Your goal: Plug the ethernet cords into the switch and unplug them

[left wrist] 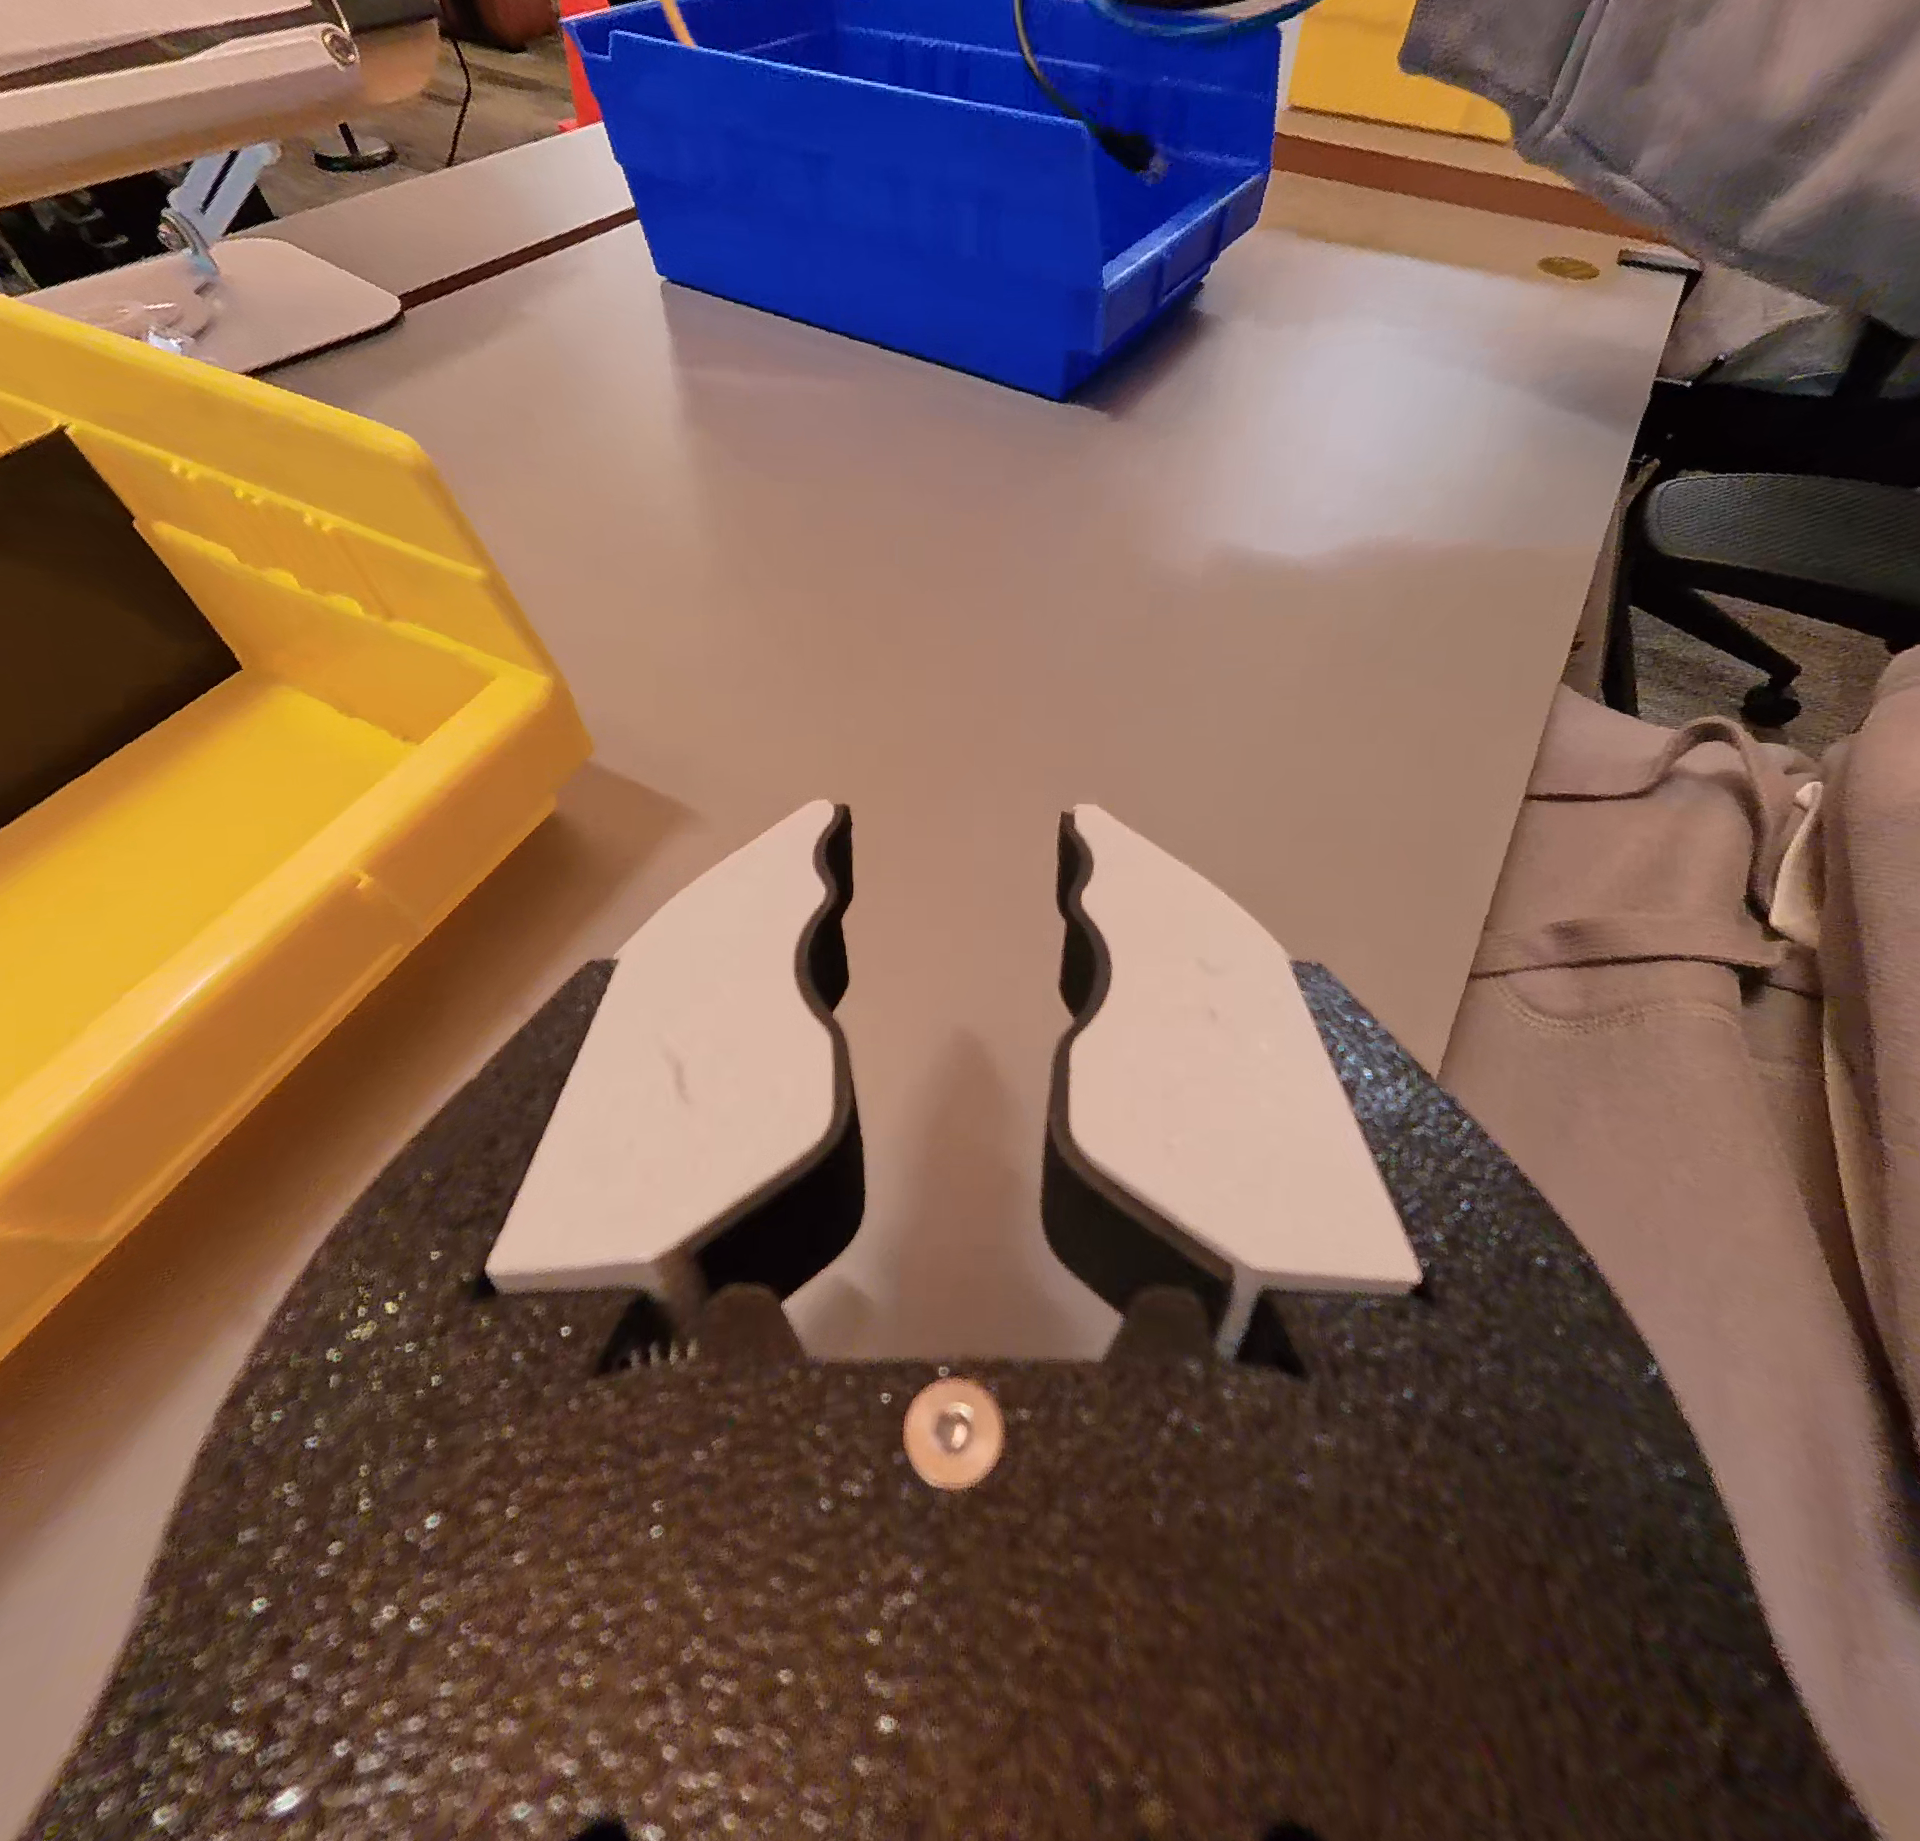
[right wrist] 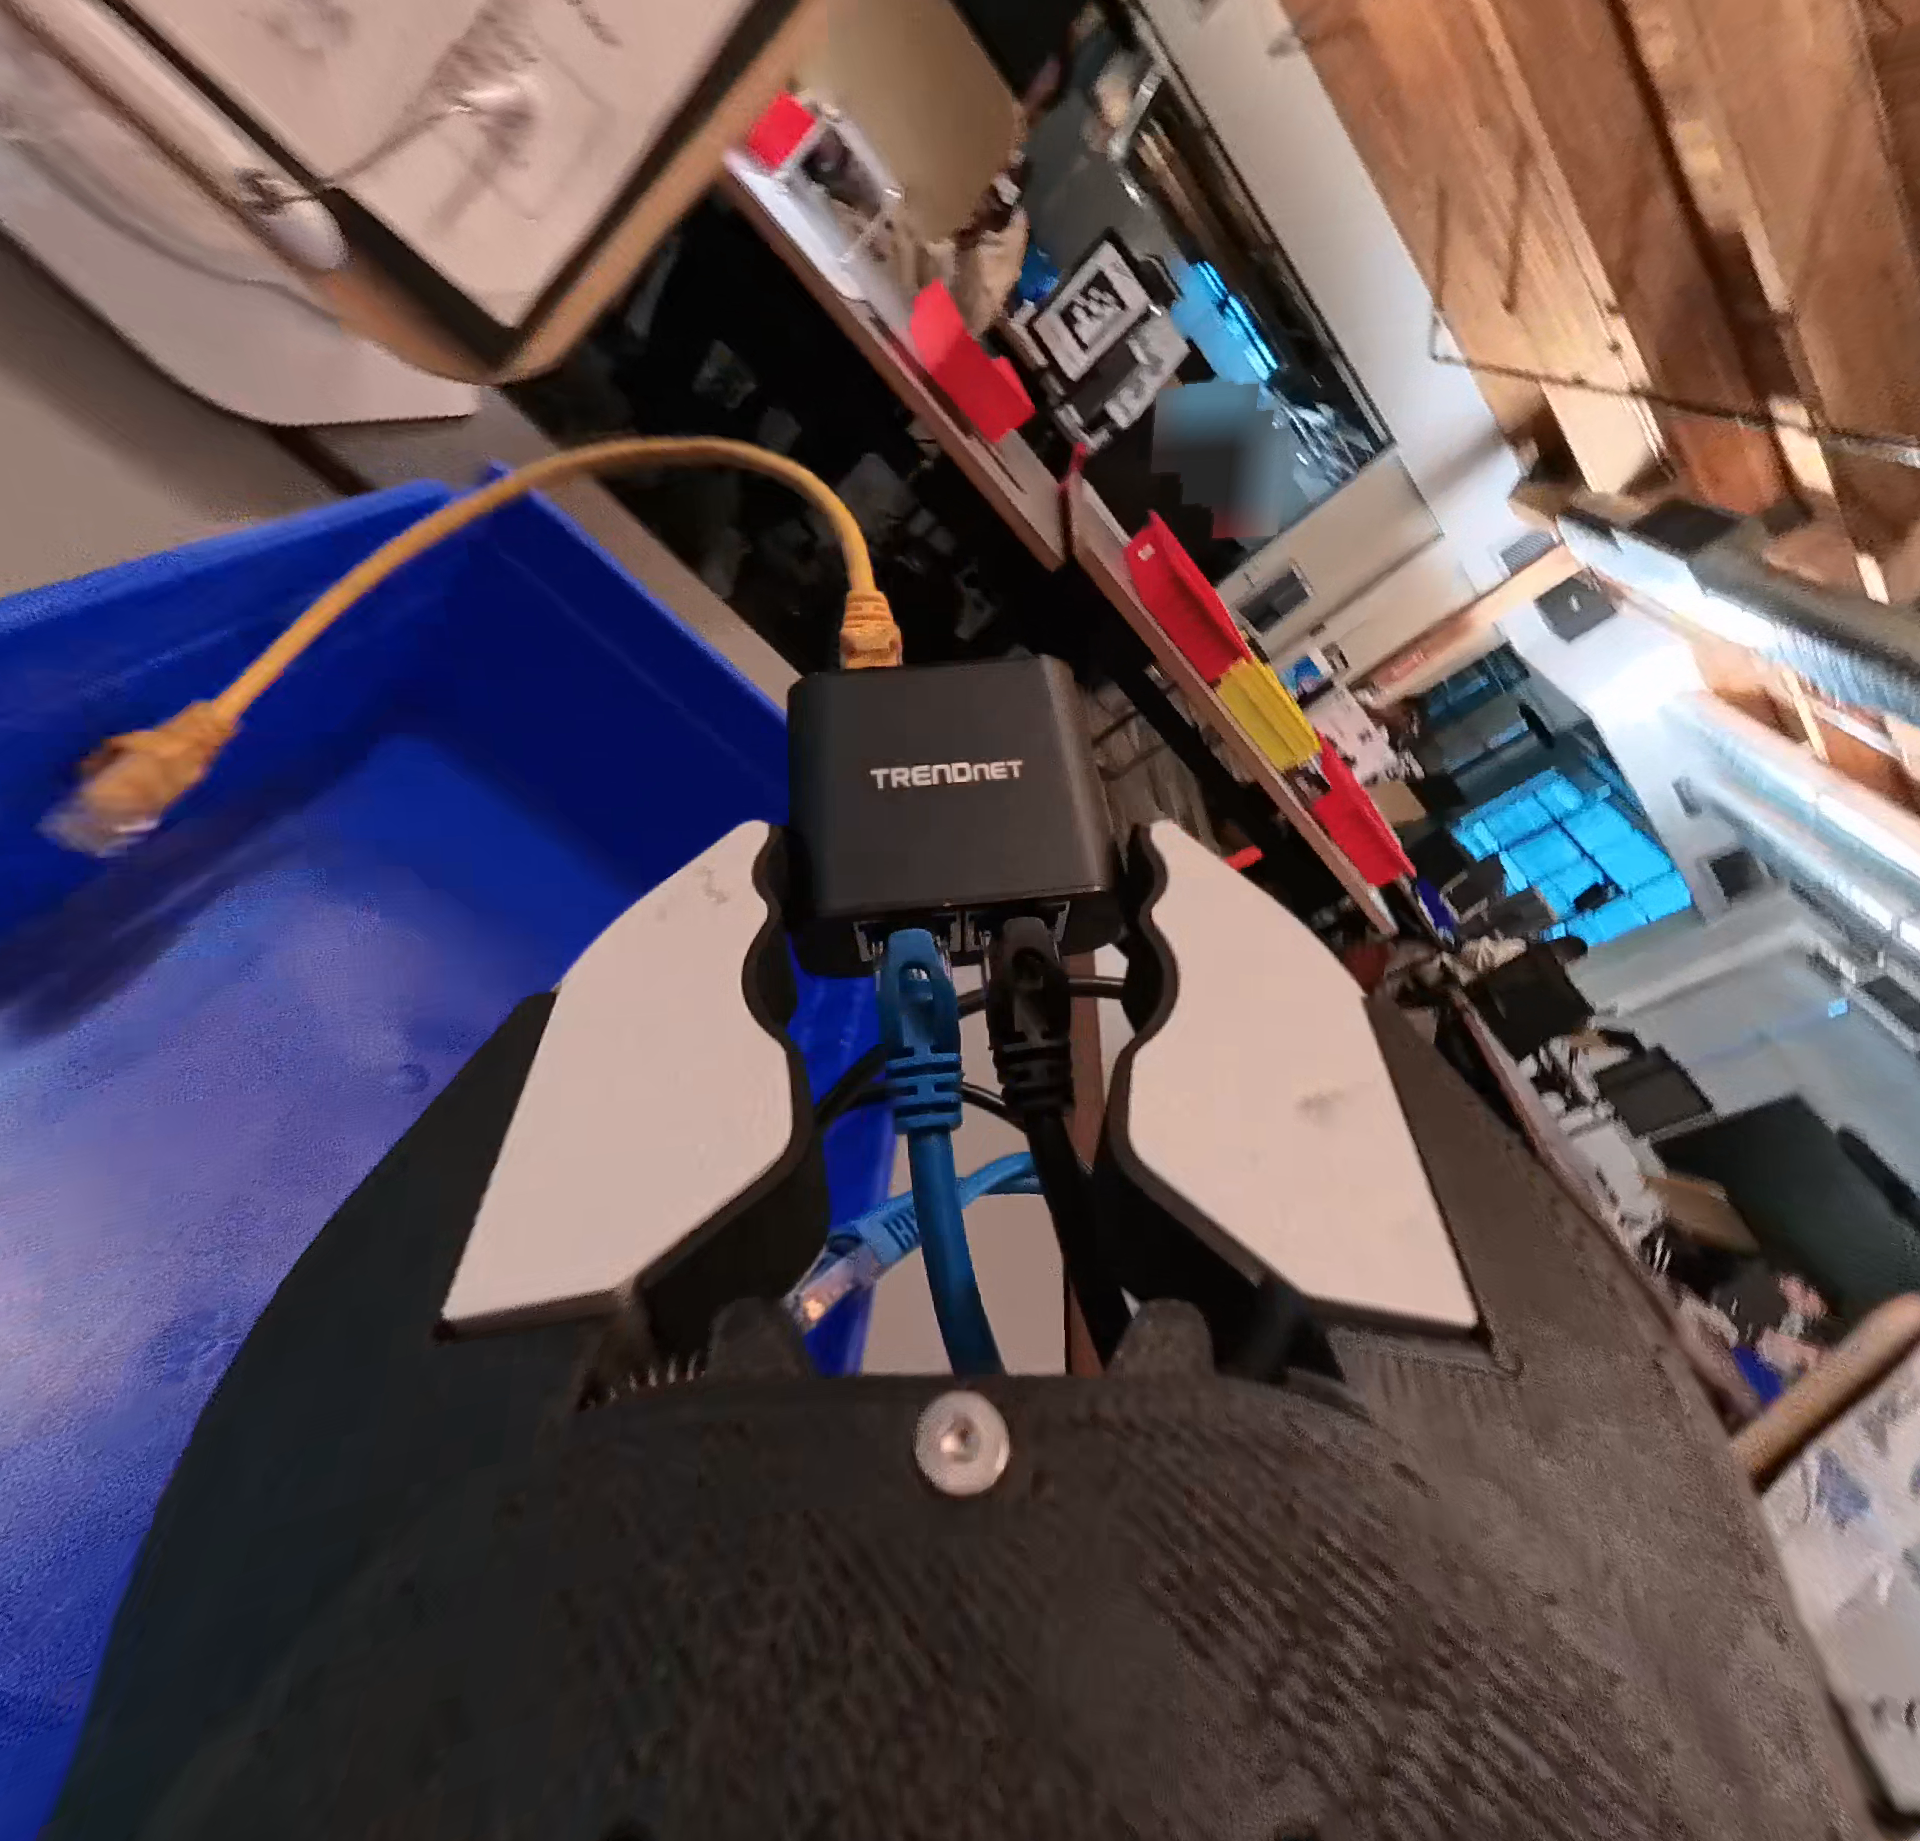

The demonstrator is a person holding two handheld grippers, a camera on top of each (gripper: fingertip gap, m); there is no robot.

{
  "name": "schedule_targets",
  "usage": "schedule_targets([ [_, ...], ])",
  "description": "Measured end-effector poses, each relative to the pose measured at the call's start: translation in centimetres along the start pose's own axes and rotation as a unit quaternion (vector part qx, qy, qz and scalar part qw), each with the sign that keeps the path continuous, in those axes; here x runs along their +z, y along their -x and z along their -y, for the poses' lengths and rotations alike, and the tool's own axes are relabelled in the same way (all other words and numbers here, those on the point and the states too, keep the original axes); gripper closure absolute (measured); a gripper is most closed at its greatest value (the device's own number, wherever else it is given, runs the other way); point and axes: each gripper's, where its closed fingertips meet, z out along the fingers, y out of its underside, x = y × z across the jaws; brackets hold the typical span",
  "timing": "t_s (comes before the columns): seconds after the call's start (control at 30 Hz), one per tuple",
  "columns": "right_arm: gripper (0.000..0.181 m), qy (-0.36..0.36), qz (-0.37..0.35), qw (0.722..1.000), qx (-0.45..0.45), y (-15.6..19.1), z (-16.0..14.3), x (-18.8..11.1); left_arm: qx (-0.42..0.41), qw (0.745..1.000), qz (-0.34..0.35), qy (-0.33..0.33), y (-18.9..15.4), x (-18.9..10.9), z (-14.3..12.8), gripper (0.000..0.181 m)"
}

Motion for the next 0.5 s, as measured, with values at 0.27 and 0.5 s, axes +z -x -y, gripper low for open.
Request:
schedule_targets([
  [0.27, 0.119, -0.031, 0.086, 0.990, 0.108, 7.1, 3.8, 1.9, -0.006, 1.000, -0.018, 0.008, -0.8, 0.6, -0.3, 0.144],
  [0.5, 0.119, 0.135, 0.160, 0.969, 0.128, 12.6, -3.7, 3.7, 0.006, 0.999, -0.037, 0.031, -1.9, 1.4, -0.8, 0.143],
])
